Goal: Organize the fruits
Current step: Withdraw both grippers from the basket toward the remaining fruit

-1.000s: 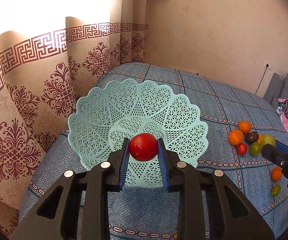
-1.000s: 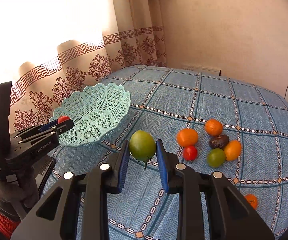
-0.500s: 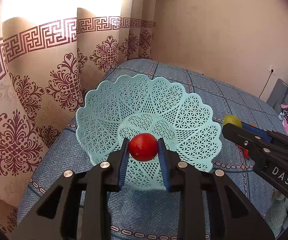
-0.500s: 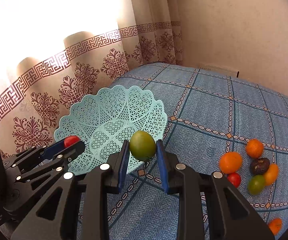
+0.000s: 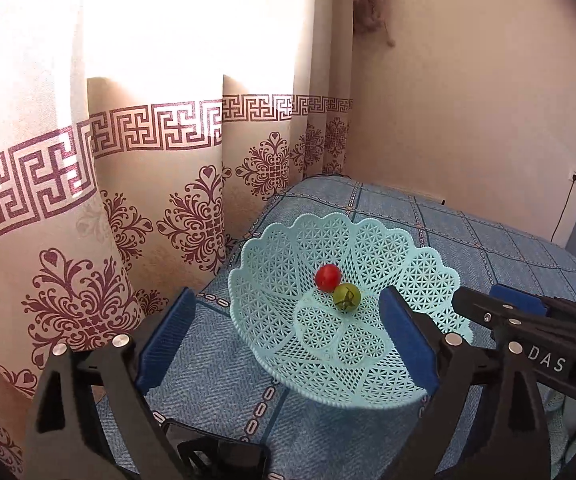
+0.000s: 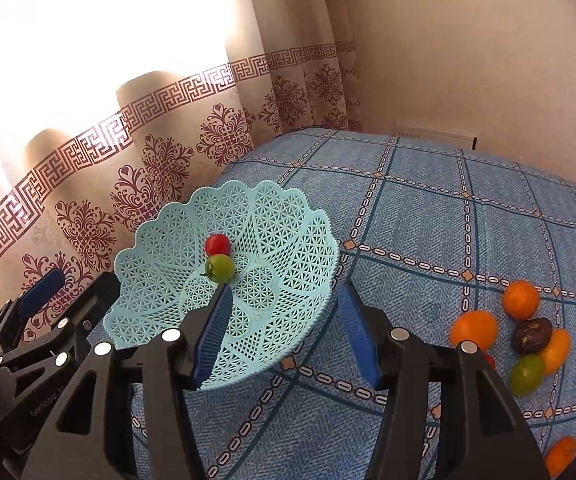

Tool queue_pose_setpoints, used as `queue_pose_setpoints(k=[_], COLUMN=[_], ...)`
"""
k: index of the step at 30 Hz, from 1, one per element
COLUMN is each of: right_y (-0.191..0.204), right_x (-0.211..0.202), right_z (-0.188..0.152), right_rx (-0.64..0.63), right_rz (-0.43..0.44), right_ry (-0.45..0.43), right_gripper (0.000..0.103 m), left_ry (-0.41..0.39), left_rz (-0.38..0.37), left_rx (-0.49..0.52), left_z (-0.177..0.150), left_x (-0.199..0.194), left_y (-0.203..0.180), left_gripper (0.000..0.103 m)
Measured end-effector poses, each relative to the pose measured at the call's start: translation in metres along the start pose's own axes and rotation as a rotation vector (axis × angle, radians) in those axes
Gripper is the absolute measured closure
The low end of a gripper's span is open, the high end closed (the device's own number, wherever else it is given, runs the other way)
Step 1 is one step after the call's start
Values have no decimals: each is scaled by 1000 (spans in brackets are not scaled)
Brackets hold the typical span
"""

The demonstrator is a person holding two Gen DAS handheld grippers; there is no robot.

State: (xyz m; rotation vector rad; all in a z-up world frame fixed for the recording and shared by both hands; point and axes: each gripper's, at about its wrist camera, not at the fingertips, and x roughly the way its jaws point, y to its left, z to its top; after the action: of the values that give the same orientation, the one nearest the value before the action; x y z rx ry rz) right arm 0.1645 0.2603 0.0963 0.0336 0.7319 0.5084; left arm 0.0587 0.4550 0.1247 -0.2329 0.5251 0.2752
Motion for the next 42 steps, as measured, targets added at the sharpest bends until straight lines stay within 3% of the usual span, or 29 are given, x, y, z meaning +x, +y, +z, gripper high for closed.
queue_pose_setpoints(k=[5, 9, 31, 42], right_y=[-11, -21, -77, -125], right_x=[-9, -18, -57, -96], right_z=[-4, -8, -31, -37], right_rx=[22, 50, 146, 191], right_rz=[-16, -28, -89, -172], right_ry=[-14, -30, -54, -92], right_gripper=[47, 40, 35, 34], left_ry=[-48, -65, -35, -15], left_rz=[20, 18, -35, -116], left_rx=[-9, 3, 74, 127], left_z=[2, 3, 0, 6], left_x=[-6, -10, -21, -31], left_y=[5, 4, -27, -59], left_gripper=[3, 3, 3, 3])
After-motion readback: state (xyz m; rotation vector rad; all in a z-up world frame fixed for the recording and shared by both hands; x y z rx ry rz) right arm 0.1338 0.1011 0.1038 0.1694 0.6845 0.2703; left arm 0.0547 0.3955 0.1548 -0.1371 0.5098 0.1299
